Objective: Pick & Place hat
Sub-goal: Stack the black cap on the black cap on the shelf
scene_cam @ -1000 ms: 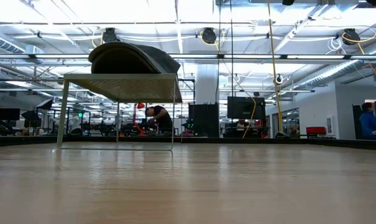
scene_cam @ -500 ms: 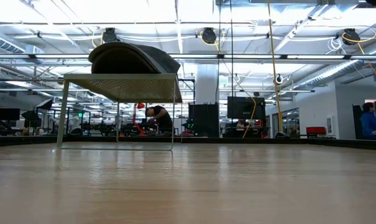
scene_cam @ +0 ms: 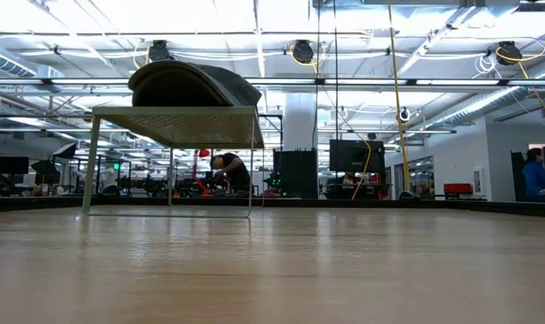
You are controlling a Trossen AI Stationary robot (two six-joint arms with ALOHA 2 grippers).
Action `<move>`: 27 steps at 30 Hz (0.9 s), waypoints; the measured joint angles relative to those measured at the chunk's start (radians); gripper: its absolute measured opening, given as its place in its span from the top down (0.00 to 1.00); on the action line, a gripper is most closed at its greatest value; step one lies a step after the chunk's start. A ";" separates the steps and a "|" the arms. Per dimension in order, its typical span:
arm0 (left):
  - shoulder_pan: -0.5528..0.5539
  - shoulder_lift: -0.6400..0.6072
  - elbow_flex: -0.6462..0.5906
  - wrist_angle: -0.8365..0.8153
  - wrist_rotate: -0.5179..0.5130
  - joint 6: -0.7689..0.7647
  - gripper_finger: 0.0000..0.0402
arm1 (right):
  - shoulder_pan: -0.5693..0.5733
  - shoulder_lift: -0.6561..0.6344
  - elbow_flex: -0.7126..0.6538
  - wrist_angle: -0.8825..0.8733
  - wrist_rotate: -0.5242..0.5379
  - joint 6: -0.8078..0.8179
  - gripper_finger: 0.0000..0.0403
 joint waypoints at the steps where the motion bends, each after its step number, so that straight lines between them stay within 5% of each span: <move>1: 0.009 0.015 0.025 -0.028 0.017 0.000 0.47 | 0.000 0.013 0.020 -0.010 -0.012 -0.014 0.99; 13: 0.074 0.144 0.219 -0.147 0.222 0.020 0.47 | 0.001 0.131 0.206 -0.137 -0.095 -0.076 0.99; 20: 0.074 0.155 0.230 -0.192 0.225 -0.013 0.48 | 0.001 0.131 0.206 -0.137 -0.106 -0.056 0.98; 27: 0.074 0.155 0.230 -0.175 0.192 -0.023 0.69 | 0.001 0.131 0.206 -0.163 -0.107 -0.037 0.98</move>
